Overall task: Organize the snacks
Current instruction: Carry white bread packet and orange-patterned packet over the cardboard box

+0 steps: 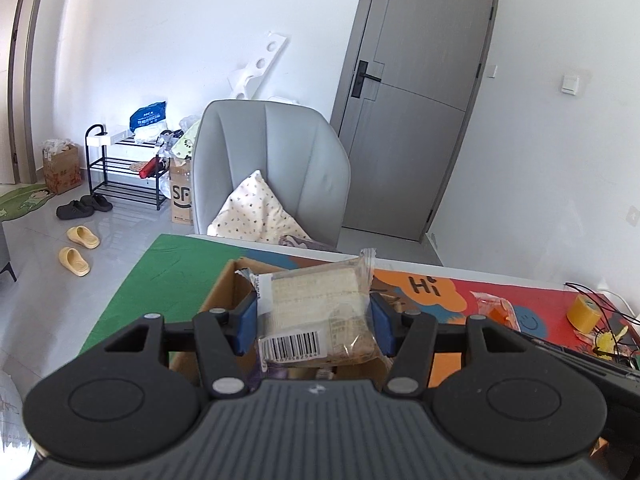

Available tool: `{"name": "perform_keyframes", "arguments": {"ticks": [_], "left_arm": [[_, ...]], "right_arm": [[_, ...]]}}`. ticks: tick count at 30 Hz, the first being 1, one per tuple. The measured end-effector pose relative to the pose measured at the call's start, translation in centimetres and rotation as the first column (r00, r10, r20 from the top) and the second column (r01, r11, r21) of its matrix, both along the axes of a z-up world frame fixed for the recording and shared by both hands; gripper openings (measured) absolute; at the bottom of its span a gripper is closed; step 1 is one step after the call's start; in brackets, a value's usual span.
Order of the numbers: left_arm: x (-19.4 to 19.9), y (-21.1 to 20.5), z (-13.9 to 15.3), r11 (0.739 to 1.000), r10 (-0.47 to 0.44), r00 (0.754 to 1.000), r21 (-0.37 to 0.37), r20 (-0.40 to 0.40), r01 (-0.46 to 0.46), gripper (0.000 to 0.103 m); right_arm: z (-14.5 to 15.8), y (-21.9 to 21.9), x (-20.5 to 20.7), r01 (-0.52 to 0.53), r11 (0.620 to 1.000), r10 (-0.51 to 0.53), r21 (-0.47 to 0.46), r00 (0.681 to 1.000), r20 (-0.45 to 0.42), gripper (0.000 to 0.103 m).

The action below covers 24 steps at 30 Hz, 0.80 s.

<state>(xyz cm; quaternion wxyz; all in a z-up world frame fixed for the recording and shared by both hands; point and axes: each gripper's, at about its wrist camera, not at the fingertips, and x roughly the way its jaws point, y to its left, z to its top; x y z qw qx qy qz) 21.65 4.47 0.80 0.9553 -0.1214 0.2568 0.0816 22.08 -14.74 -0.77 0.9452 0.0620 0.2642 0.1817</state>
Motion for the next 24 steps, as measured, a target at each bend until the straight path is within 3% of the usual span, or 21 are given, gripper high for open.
{"name": "perform_keyframes", "arguments": {"ticks": [15,20,24], "left_arm": [[2.4,3.2,-2.1,0.999,0.004,0.998,-0.033,-0.062,-0.006,0.061],[1.5,3.9,-1.4,0.999,0.014,1.000,-0.035,-0.016,-0.015,0.071],[0.9,4.6,-0.7,0.998,0.045,0.999,-0.033,-0.005,-0.045,0.072]], "right_arm": [[-0.2,4.3,1.1,-0.050,0.998,0.049,-0.036,0.999,-0.011,0.020],[-0.7,5.0,1.5,-0.061,0.997,0.060,-0.041,0.998,-0.026,0.020],[-0.8,5.4,1.8,-0.072,0.997,0.070,-0.031,0.997,-0.037,0.020]]}}
